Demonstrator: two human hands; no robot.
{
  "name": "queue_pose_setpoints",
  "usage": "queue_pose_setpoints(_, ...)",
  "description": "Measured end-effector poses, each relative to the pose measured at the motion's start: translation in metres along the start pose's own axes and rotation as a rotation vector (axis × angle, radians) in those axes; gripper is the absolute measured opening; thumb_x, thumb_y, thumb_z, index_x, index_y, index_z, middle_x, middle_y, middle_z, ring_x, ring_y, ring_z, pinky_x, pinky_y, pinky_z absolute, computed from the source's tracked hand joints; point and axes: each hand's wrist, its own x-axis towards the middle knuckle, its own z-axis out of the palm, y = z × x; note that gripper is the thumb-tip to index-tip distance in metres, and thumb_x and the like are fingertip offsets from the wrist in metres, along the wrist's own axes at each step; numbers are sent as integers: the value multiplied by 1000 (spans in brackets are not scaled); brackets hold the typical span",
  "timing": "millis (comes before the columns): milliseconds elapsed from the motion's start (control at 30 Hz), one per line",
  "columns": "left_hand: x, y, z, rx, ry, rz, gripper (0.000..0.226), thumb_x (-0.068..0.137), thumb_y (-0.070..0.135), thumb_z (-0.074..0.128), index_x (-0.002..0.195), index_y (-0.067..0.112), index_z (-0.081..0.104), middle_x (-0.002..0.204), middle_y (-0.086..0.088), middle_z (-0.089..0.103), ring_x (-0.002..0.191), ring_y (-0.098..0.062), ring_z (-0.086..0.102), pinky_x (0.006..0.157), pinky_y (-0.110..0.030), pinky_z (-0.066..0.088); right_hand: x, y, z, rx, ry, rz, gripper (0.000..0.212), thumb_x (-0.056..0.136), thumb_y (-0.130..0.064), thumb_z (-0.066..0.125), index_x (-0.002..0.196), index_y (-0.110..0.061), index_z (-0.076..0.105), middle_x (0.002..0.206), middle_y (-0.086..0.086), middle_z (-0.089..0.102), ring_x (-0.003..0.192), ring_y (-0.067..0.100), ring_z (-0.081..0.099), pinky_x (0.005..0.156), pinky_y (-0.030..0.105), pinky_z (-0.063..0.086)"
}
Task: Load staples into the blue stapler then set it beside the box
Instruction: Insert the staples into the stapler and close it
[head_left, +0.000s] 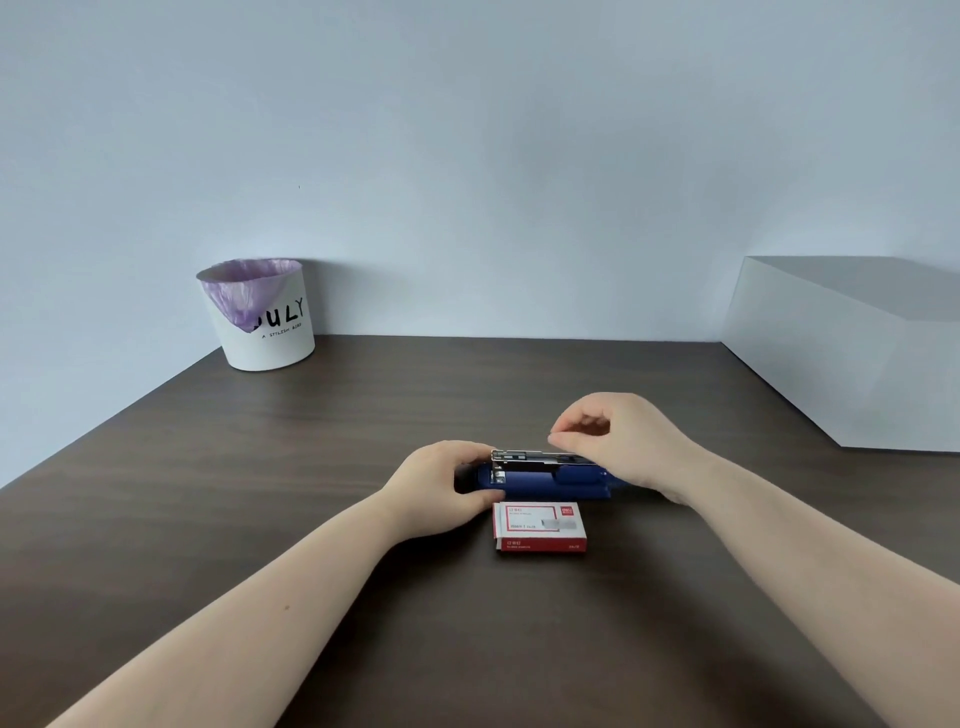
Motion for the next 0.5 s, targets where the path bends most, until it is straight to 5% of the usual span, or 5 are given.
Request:
queue_pose_setpoints(133,1,-1,1,-12,6,-18,33,79,25,68,111,25,64,111,7,70,104,-10,61,91,-25,46,-7,2,-3,-227,-93,-57,14,86,-25,61,86,-18,73,78,-12,61,73,6,55,62,11,37)
queue_pose_setpoints(500,1,-5,2,-3,8,-47,35,78,29,69,112,23,64,111,5,69,105,-12,60,90,-23,44,-6,-11,19,-354,-172,-219,21,88,-21,57,102,-14,71,96,9,64,91,21,55,79,29,41)
